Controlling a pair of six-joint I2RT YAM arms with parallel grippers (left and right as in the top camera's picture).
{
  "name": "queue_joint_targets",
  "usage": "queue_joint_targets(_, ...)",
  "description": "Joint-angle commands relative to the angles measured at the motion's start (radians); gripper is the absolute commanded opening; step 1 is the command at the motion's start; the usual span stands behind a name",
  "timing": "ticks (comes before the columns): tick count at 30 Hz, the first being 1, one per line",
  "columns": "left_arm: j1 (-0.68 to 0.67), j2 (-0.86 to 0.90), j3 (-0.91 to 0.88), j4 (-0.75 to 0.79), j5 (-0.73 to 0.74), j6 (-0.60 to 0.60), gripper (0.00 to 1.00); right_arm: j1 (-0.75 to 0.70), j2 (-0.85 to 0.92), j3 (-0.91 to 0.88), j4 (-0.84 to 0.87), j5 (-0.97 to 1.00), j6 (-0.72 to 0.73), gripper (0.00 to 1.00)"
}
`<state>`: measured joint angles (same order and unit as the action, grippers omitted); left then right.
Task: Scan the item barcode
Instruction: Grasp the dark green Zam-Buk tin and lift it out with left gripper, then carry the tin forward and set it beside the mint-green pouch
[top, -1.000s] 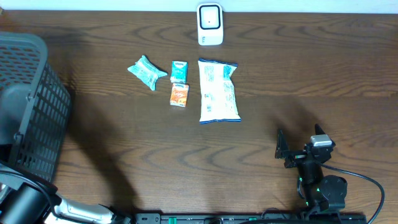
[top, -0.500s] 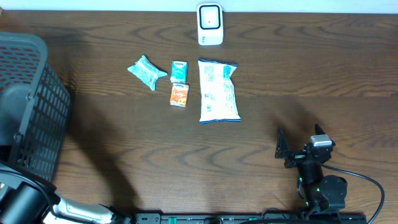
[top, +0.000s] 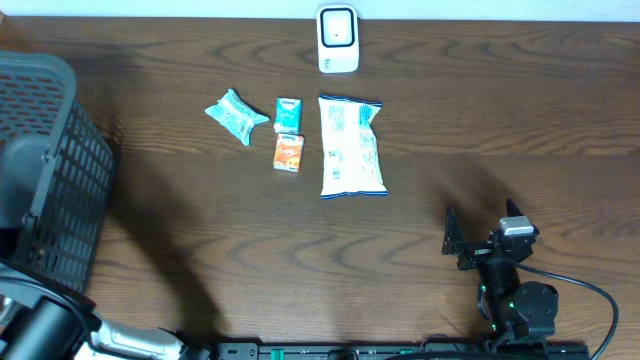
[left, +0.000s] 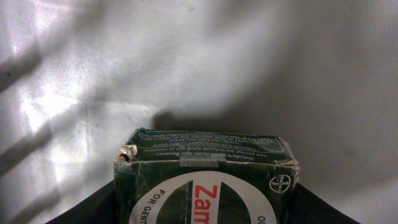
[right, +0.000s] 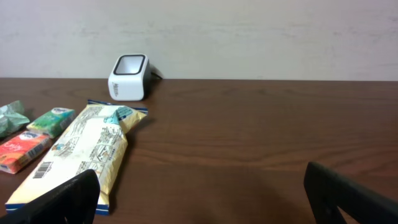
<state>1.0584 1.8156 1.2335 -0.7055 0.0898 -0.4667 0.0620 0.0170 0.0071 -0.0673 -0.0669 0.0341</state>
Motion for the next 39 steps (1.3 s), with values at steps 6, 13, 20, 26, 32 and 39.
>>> queue_joint_targets(6,-0.004,-0.252,0.068,0.040,0.209,-0.005,0.67,-0.006,-0.002,-0.002,-0.004,0.005,0.010,0.99)
queue_joint_targets(13,-0.004,-0.468,0.069,0.175,0.425,-0.091,0.67,-0.006,-0.002,-0.002,-0.004,0.005,0.010,0.99)
queue_joint_targets(20,-0.060,-0.638,0.069,0.412,0.599,-0.307,0.67,-0.006,-0.002,-0.002,-0.004,0.005,0.010,0.99)
queue_joint_targets(26,-0.300,-0.680,0.069,0.469,0.610,-0.332,0.67,-0.006,-0.002,-0.002,-0.004,0.005,0.010,0.99)
queue_joint_targets(32,-0.629,-0.614,0.068,0.468,0.590,-0.222,0.67,-0.006,-0.002,-0.002,-0.004,0.005,0.010,0.99)
queue_joint_targets(39,-0.960,-0.447,0.065,0.398,0.505,-0.034,0.67,-0.006,-0.002,-0.002,-0.004,0.005,0.010,0.99)
